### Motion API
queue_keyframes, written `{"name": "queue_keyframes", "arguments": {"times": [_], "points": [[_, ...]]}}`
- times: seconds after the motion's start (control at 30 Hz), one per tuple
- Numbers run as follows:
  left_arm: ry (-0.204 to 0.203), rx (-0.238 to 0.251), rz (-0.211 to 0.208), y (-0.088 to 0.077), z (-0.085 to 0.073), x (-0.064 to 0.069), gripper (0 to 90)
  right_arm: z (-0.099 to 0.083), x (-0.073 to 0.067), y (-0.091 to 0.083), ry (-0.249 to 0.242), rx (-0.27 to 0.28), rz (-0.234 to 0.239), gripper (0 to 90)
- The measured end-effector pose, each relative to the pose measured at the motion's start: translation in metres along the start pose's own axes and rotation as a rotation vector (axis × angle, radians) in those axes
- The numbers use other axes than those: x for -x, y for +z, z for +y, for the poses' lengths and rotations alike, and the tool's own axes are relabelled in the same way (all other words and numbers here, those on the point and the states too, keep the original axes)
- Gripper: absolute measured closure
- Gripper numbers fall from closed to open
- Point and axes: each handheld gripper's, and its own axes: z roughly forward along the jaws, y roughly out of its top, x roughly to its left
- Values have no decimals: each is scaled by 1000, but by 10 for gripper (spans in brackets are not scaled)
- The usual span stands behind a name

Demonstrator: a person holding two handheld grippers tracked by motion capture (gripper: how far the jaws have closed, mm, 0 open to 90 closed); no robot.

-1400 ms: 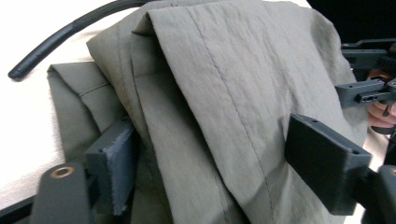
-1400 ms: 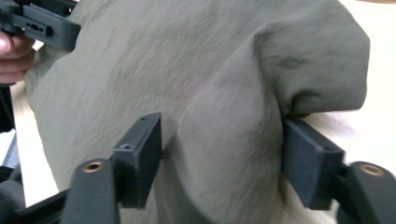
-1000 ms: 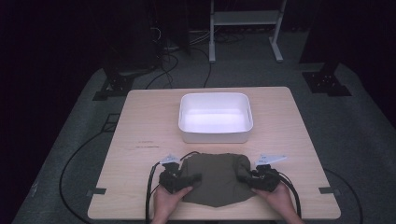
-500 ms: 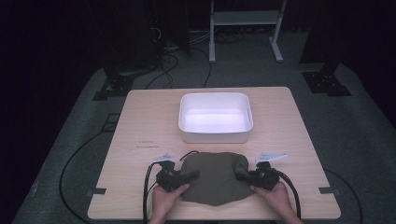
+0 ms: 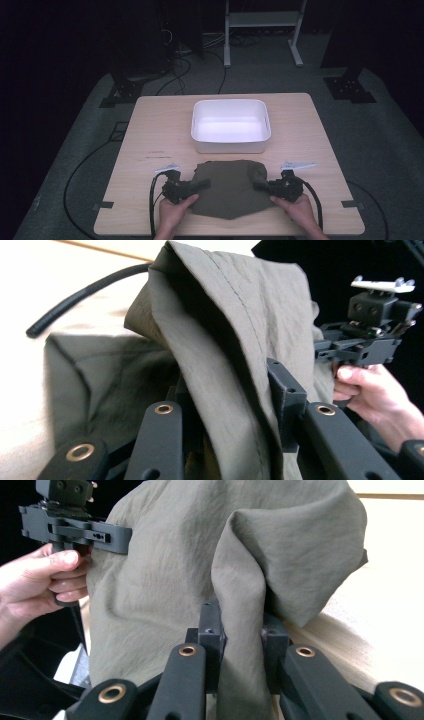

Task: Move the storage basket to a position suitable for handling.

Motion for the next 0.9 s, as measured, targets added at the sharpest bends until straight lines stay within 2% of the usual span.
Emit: {"name": "queue_keyframes", "arguments": {"times": [0.03,0.07,0.13,0.17,0.23,0.27,0.3,0.33,0.4,0.43,0.5,0.53,0.57,0.6,0.63,0.73,0.77,0.87,0.9], "points": [[0,22,-29,-2,1,1,697,1,0,-1,4,5,6,773],[-6,37,-59,-4,2,1,817,1,0,-2,5,13,9,774],[50,23,-31,-5,5,7,833,4,-2,-5,4,22,16,774],[65,17,-24,-5,6,9,836,6,-4,-6,1,27,19,774],[57,23,-34,-6,8,9,852,9,-6,-8,-11,33,22,774],[59,20,-21,-6,9,9,852,11,-7,-8,-16,33,18,774],[61,9,2,-6,9,9,823,13,-8,-8,-18,30,11,775],[55,-5,31,-5,8,7,727,13,-8,-8,-17,26,7,775],[41,-26,122,-3,5,4,493,12,-5,-6,-28,2,-23,774],[39,-27,146,-2,3,3,403,11,-4,-5,-25,-6,-33,774],[14,-27,142,0,0,-1,290,8,-1,-4,-28,-17,-56,773],[-2,-39,150,3,-1,-2,223,8,0,-4,-24,-21,-62,772],[-24,-63,136,7,-1,-3,178,7,1,-3,-23,-25,-68,772],[-45,-75,121,10,-2,-5,164,6,2,-2,-21,-30,-74,772],[-50,-82,119,14,-3,-5,151,5,4,-1,-14,-34,-75,772],[-24,-80,161,21,-5,-3,148,1,9,4,7,-52,-73,771],[-9,-75,181,22,-5,-2,168,-1,10,5,9,-56,-72,771],[74,-78,244,26,-7,2,263,-3,11,8,17,-61,-69,771],[81,-82,244,26,-6,2,314,-3,11,9,17,-60,-67,771]]}}
